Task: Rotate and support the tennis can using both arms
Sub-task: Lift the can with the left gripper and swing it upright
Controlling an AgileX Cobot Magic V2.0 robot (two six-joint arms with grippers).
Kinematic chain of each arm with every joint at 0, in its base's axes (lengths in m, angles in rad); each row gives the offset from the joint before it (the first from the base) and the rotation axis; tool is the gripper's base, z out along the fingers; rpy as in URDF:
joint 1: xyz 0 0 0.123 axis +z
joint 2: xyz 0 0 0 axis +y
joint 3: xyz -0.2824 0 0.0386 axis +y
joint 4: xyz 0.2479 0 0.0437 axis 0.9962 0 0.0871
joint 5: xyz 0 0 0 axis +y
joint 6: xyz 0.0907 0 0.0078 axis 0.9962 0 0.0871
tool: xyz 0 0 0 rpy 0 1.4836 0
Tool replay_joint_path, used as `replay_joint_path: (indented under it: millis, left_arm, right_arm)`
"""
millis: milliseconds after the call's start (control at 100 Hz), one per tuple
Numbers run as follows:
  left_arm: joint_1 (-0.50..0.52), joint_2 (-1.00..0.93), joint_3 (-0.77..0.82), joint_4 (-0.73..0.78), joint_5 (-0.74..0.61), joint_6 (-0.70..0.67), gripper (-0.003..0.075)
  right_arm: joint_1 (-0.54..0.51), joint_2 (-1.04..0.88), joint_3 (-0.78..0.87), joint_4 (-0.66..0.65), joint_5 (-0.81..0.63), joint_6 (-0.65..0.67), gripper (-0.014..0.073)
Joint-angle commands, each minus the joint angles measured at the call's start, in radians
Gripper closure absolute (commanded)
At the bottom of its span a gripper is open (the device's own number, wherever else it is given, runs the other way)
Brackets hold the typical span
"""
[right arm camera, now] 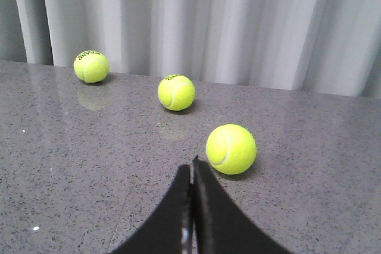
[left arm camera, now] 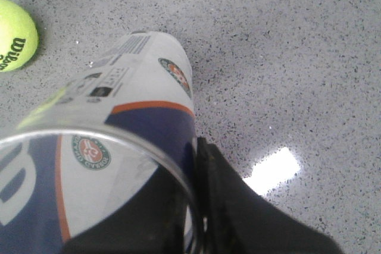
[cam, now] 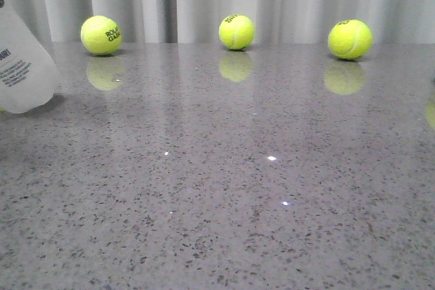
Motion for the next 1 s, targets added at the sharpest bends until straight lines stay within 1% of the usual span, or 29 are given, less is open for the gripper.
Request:
replay_joint_path:
  millis: [0, 70, 110, 210, 260, 330, 400, 450, 670, 990]
  left_arm:
    - [0.0, -0.01, -0.033, -0.012, 0.017, -0.018, 0.0737]
    - [0.0, -0.01, -0.039, -0.012, 0.017, -0.018, 0.0712]
    - [0.0, -0.007, -0.047, -0.012, 0.017, -0.018, 0.0678]
    - [0.0, 0.009, -0.081, -0.012, 0.017, -0.018, 0.0568]
    - [0.0, 0.024, -0.104, -0.012, 0.017, -0.018, 0.0494]
    - [0.0, 0.055, -0.137, -0.012, 0.017, -0.016, 0.0411]
    - [0.0, 0.093, -0.167, -0.01, 0.017, -0.006, 0.0348]
    - [0.0, 0.122, -0.189, -0.002, 0.017, -0.003, 0.0322]
    - [0.0, 0.216, -0.244, 0.034, 0.017, -0.003, 0.0312]
    - [0.0, 0.221, -0.322, 0.04, 0.017, -0.003, 0.0312]
  right_arm:
    - [-0.006, 0.009, -0.026, 0.001, -0.087, -0.001, 0.0662]
    - [-0.006, 0.009, -0.026, 0.001, -0.087, -0.001, 0.0662]
    - [-0.006, 0.009, -0.026, 0.001, -0.087, -0.001, 0.0662]
    - [-0.006, 0.009, -0.026, 0.001, -0.087, -0.001, 0.0662]
    - [-0.006, 0.009, -0.026, 0.001, -0.087, -0.001, 0.0662]
    - [-0.006, 0.009, -0.026, 0.001, -0.087, -0.001, 0.0662]
    - [-0.006, 0.009, -0.026, 0.001, -0.087, -0.001, 0.0662]
    - [-0.006, 0.009, -0.026, 0.001, -0.087, -0.001, 0.0662]
    - [-0.006, 0.009, -0.026, 0.001, -0.087, -0.001, 0.0662]
    - [-0.006, 0.009, -0.026, 0.001, -0.087, -0.001, 0.0662]
